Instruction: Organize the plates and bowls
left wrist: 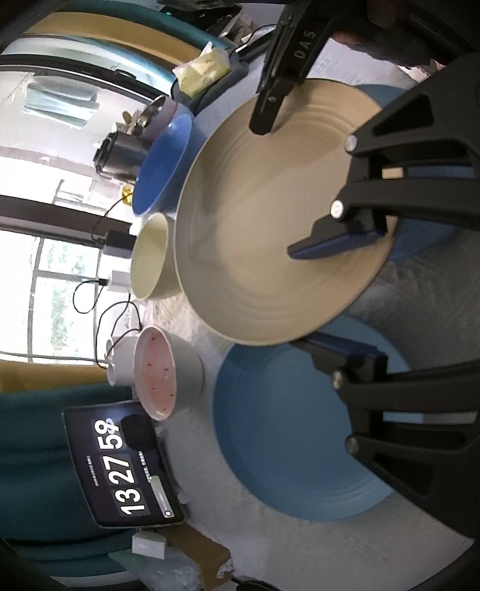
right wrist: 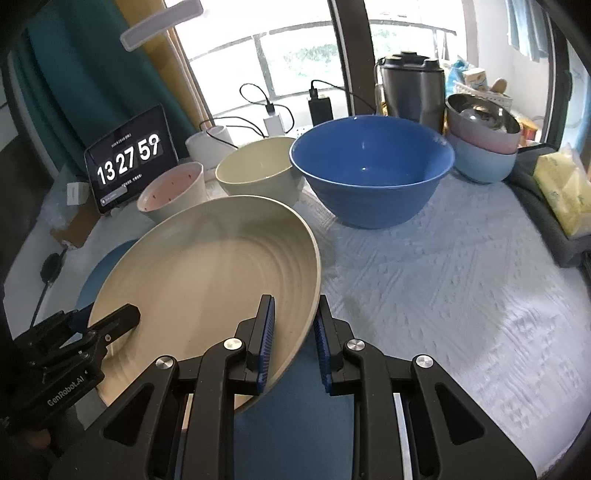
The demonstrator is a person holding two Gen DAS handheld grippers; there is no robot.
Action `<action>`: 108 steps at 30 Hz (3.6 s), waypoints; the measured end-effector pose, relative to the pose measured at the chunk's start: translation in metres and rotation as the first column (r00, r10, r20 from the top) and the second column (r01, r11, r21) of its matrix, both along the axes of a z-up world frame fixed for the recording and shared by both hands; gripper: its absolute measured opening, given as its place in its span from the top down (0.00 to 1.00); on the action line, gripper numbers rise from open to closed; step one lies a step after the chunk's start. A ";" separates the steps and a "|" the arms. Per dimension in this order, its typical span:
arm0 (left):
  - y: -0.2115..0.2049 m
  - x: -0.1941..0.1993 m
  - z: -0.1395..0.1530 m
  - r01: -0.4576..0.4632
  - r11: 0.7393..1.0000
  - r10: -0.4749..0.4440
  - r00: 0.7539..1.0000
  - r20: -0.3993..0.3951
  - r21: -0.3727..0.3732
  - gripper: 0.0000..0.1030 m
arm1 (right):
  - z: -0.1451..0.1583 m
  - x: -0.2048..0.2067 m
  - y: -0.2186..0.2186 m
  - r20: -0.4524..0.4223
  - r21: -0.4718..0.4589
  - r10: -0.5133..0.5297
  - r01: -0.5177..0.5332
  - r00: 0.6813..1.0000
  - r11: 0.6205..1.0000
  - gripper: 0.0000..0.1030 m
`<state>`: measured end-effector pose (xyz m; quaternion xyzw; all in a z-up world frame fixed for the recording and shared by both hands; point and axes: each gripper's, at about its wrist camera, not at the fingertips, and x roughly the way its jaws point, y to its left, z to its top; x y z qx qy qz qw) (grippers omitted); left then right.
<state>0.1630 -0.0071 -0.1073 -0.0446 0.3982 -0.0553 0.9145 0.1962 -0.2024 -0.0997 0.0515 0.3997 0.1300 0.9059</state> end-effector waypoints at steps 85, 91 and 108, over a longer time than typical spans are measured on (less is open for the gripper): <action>-0.023 -0.059 -0.014 0.022 0.997 -0.022 1.000 0.009 0.080 0.57 | -0.013 -0.076 -0.045 0.048 0.004 -0.126 0.126 0.991 0.992 0.76; -0.008 -0.058 -0.007 0.010 0.998 -0.013 0.999 0.042 0.066 0.57 | -0.005 -0.071 -0.026 0.060 -0.010 -0.104 0.105 0.993 0.994 0.76; 0.040 -0.046 -0.002 -0.054 0.999 0.054 0.995 0.082 0.001 0.56 | 0.008 -0.051 0.021 0.058 -0.056 -0.049 0.052 0.997 0.997 0.76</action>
